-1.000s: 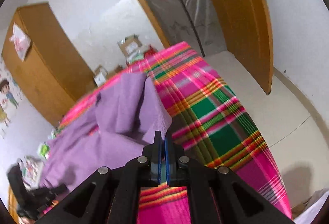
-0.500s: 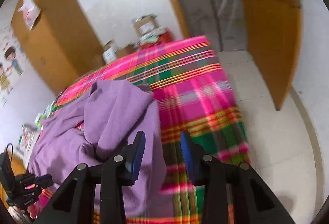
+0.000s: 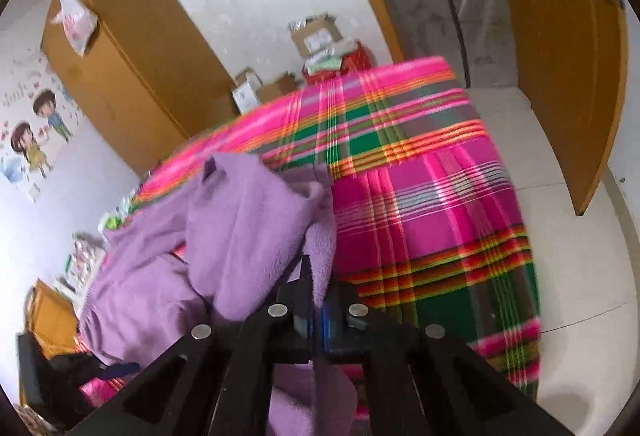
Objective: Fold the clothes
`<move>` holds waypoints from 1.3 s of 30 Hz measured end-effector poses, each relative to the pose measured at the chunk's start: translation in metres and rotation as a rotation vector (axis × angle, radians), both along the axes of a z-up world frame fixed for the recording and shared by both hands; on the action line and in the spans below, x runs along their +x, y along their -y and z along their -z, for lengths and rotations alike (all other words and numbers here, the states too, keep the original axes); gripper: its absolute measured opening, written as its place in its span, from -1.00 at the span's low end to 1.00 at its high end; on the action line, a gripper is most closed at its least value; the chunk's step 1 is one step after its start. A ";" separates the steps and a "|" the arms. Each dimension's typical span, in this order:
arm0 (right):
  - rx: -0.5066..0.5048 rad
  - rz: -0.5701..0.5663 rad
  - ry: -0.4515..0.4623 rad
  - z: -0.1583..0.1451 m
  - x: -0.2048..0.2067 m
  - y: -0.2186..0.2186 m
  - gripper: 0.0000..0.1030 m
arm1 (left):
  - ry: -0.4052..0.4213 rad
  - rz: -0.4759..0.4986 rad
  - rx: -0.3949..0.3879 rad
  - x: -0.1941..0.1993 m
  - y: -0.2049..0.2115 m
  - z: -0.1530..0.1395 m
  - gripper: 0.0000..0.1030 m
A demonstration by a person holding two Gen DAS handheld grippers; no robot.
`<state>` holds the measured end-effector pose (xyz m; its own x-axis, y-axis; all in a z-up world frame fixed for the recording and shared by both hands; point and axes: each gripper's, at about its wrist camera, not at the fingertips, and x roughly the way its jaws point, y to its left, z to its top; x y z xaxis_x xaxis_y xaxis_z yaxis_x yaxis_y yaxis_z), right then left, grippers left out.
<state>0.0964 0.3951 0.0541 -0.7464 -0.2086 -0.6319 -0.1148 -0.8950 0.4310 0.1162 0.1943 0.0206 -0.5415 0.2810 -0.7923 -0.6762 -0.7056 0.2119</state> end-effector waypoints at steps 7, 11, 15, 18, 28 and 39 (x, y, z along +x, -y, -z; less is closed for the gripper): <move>0.018 0.133 -0.071 -0.022 0.036 -0.013 -0.95 | 0.017 -0.002 0.020 -0.005 -0.004 0.001 -0.51; 0.014 0.192 -0.080 -0.024 0.052 -0.021 -0.95 | 0.039 0.007 0.042 -0.007 -0.007 0.001 -0.86; -0.015 0.279 -0.105 -0.024 0.072 -0.034 -0.95 | 0.043 -0.009 0.089 -0.009 -0.005 -0.004 -0.95; -0.036 0.331 -0.135 -0.027 0.092 -0.042 -0.95 | 0.054 -0.003 0.145 -0.007 0.000 -0.013 -0.96; -0.094 0.428 -0.148 -0.006 0.151 -0.041 -0.95 | 0.072 0.058 0.140 0.015 0.000 -0.007 -0.96; 0.005 0.496 0.041 0.025 0.171 -0.043 -0.80 | 0.095 0.086 0.144 0.025 0.011 -0.009 -0.96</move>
<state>0.2671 0.4379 0.0289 -0.7293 0.1685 -0.6632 -0.5445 -0.7299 0.4133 0.1409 0.1832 0.0294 -0.4355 0.4370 -0.7870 -0.7477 -0.6624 0.0459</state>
